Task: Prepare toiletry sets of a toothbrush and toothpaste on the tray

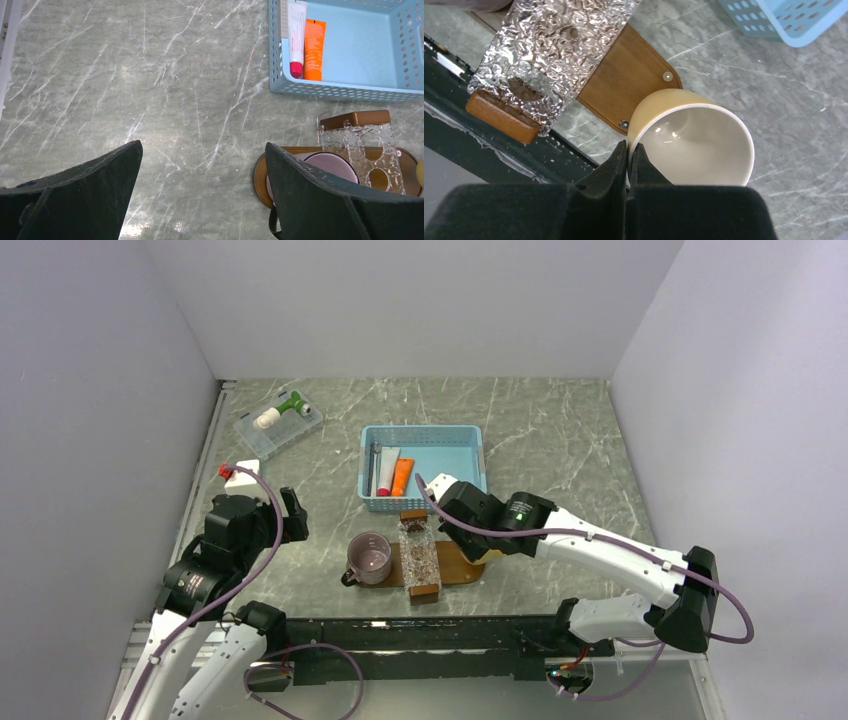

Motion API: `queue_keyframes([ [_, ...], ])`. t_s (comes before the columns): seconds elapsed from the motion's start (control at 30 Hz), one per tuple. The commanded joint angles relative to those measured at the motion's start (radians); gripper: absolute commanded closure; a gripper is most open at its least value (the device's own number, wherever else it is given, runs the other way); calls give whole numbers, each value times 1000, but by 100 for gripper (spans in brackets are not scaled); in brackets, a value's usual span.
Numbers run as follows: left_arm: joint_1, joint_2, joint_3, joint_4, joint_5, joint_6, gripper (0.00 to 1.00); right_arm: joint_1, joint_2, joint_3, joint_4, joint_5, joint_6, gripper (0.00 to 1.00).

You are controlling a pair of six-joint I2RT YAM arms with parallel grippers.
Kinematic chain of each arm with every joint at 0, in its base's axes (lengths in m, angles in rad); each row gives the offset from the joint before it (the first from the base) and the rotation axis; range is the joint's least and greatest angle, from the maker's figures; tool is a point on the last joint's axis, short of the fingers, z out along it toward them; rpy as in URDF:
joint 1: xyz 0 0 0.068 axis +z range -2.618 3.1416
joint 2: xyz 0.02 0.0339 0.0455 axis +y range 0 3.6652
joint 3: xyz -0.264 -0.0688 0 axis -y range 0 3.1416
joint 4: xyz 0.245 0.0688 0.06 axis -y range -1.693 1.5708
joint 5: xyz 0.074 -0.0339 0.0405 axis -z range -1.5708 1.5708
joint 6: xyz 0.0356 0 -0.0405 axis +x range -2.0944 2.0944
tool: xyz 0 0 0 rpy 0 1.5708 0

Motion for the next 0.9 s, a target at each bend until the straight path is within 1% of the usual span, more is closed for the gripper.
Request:
queue_keyframes([
  [0.0, 5, 3, 2, 30, 1, 1, 1, 11, -48, -11, 101, -31, -58, 100],
  [0.4, 5, 0, 2, 31, 6, 4, 1, 12, -34, -55, 180, -72, -95, 100],
  [0.57, 5, 0, 2, 31, 7, 4, 1, 11, -24, -68, 190, -68, -92, 100],
  [0.87, 5, -1, 2, 33, 7, 3, 1, 12, -20, -99, 210, -117, -86, 100],
])
